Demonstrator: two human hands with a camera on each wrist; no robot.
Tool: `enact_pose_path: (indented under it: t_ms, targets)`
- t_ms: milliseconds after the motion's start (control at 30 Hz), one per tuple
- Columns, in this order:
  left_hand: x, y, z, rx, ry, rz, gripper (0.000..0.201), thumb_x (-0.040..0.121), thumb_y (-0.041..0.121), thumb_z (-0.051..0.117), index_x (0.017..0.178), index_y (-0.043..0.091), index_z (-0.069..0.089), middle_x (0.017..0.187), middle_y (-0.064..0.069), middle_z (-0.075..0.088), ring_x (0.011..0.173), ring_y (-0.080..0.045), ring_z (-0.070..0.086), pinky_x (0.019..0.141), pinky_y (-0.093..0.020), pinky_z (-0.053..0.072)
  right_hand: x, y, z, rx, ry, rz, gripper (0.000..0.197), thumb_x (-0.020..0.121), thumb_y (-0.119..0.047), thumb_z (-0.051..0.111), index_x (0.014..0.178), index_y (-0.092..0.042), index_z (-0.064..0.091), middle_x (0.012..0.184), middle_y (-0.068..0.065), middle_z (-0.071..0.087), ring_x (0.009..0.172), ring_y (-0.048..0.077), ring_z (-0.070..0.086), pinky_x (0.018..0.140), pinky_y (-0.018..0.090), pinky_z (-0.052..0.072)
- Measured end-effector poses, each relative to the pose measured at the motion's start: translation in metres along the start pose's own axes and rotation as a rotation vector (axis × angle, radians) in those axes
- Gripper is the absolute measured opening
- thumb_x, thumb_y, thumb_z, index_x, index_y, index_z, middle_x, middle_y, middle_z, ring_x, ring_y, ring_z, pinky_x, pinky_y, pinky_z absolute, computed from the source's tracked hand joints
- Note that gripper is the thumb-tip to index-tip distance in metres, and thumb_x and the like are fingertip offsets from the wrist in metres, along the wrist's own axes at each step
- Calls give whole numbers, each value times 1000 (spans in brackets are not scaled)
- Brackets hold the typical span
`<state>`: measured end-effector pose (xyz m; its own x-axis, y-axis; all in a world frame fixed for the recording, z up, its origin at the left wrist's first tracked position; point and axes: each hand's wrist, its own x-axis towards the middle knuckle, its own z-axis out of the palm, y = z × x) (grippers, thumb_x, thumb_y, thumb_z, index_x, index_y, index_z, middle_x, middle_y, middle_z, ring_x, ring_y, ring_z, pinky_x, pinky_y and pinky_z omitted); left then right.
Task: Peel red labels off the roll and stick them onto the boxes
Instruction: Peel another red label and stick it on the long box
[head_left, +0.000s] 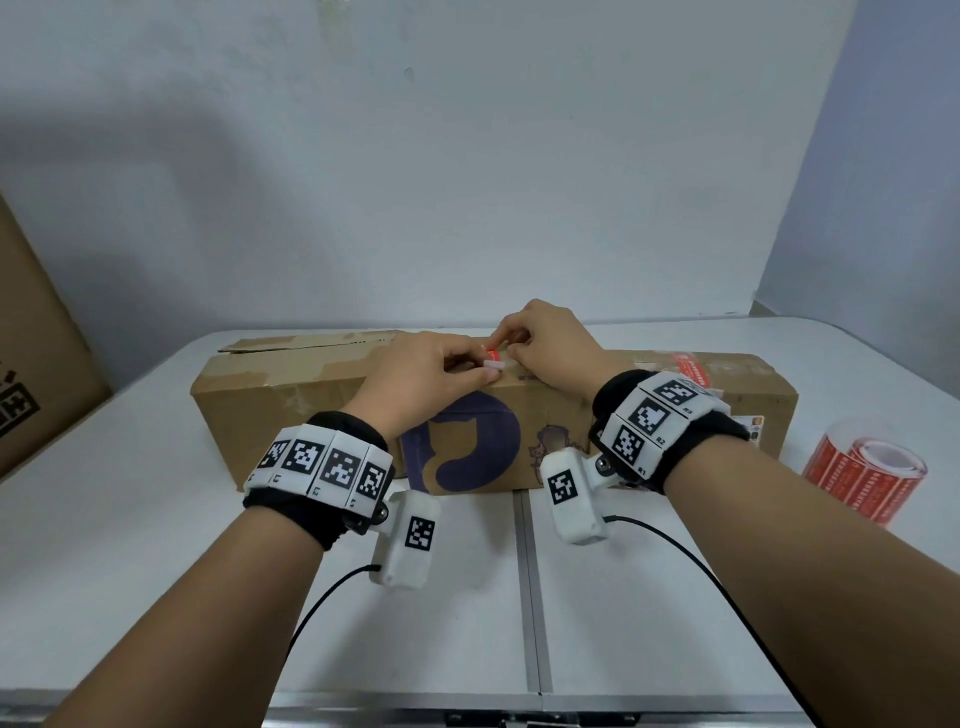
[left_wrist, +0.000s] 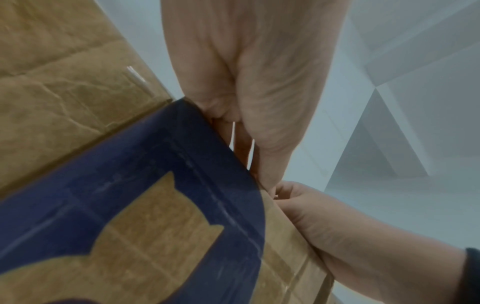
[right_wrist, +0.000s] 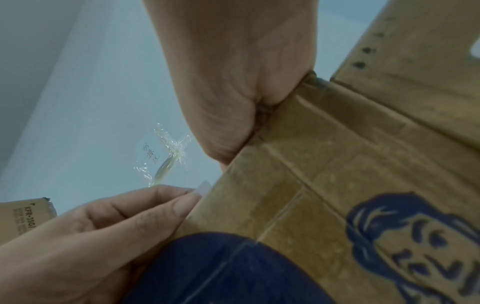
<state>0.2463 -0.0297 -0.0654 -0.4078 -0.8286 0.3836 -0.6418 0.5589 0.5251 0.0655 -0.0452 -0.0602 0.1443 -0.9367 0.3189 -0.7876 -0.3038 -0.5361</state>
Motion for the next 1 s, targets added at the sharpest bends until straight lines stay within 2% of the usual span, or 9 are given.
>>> enact_pose_path:
  t_ms: [133, 300, 533, 600, 667, 700, 733, 867, 1000]
  targets:
    - [-1, 1, -4, 96, -29, 44, 25, 86, 43, 65, 108, 36, 71, 77, 19, 67, 68, 15, 54, 61, -7, 34, -1, 0, 1, 4, 10, 1, 32, 89, 0, 47, 99, -14, 74, 97, 1, 51, 83, 14, 56, 60, 10, 40]
    - [-1, 3, -4, 298, -126, 138, 42, 86, 51, 60, 123, 32, 63, 124, 11, 61, 105, -9, 56, 68, -3, 31, -2, -2, 1, 27, 3, 13, 33, 88, 3, 46, 97, -13, 74, 80, -10, 47, 80, 14, 57, 63, 15, 47]
    - [-8, -2, 2, 220, -35, 218, 37, 86, 40, 66, 120, 26, 67, 130, 6, 63, 122, -4, 55, 84, 7, 26, -2, -3, 3, 11, 3, 6, 31, 87, 4, 46, 96, -12, 72, 84, -7, 48, 72, 11, 54, 60, 15, 47]
    - [-9, -2, 3, 189, -29, 246, 33, 87, 34, 66, 119, 22, 68, 128, 3, 65, 123, -5, 55, 99, 2, 25, -1, -2, 3, -19, -1, -2, 30, 88, 2, 47, 97, -13, 72, 96, 0, 49, 75, 13, 55, 63, 19, 49]
    - [-11, -3, 4, 176, -30, 282, 30, 89, 27, 66, 117, 18, 69, 125, 0, 66, 123, -7, 56, 113, -21, 29, 0, -1, 3, -34, -4, 0, 29, 88, 1, 47, 97, -14, 72, 101, 4, 49, 82, 16, 56, 67, 23, 50]
    - [-11, -5, 6, 170, -14, 300, 29, 89, 25, 66, 116, 17, 70, 123, -2, 67, 121, -8, 58, 114, -28, 32, 0, 0, 3, -34, -5, -2, 29, 88, 1, 48, 98, -13, 72, 101, 4, 48, 84, 17, 55, 65, 21, 48]
    - [-12, -6, 7, 155, 9, 319, 28, 88, 22, 67, 114, 15, 71, 121, -2, 69, 118, -8, 60, 112, -28, 37, 1, 0, 3, -35, -5, -5, 29, 88, 1, 48, 98, -12, 72, 101, 4, 48, 84, 16, 54, 63, 17, 46]
    - [-15, -7, 9, 120, 83, 354, 23, 85, 20, 71, 107, 14, 75, 111, 1, 73, 104, -5, 65, 92, -9, 44, 1, 2, 4, -33, 1, -21, 29, 88, 1, 48, 98, -13, 72, 100, 5, 48, 73, 14, 54, 59, 12, 42]
    - [-18, -6, 3, 94, 70, 236, 12, 85, 29, 71, 92, 22, 78, 97, 4, 78, 92, -7, 71, 83, -24, 55, 0, 3, 6, -13, 10, -11, 29, 90, -1, 47, 99, -15, 71, 100, 3, 47, 66, 8, 55, 57, 12, 44]
